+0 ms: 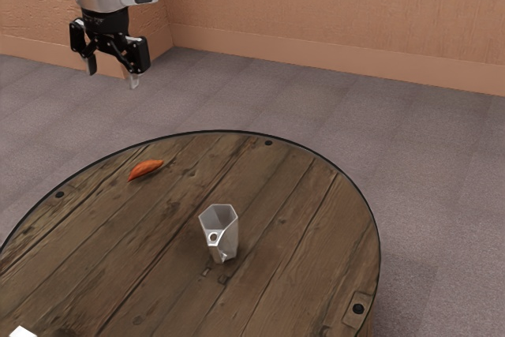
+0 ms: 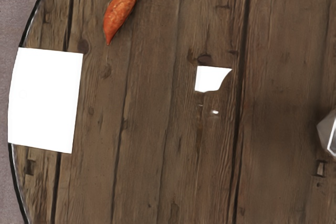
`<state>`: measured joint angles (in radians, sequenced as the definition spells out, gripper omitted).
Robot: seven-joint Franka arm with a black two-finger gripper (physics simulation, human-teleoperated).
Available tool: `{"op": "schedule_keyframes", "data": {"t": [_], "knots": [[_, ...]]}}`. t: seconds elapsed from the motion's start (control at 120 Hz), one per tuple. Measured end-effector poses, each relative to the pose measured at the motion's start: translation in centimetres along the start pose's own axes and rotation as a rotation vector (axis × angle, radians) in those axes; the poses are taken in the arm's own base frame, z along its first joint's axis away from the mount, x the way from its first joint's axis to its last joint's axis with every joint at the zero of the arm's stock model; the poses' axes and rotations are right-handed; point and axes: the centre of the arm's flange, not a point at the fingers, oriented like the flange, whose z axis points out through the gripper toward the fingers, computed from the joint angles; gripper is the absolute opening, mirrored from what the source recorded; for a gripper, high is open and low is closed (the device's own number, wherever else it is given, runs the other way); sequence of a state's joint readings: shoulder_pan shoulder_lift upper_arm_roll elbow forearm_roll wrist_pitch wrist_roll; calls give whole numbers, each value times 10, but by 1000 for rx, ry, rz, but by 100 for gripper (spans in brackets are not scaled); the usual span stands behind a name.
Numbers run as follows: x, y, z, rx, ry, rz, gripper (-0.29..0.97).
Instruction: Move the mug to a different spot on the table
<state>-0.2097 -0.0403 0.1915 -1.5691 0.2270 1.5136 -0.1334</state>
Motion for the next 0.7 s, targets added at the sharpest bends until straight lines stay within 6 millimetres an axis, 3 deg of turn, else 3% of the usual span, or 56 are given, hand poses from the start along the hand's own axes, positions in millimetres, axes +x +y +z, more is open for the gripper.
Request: {"op": "schedule_keyframes", "data": {"t": [0.167,0.258,0.292,0.333,0.4,0.475,0.617,0.7], "knots": [[-4,-2,-4,-1,9,-18,68],[-23,-6,-12,-22,30,-21,68],[-27,3,-13,-35,37,-14,68],[-33,30,-10,-47,33,11,68],[-55,82,22,-71,-6,48,68],[-73,120,61,-87,-49,32,68],[-100,159,140,-122,-145,-70,68],[-107,176,163,-136,-153,-124,68]]}}
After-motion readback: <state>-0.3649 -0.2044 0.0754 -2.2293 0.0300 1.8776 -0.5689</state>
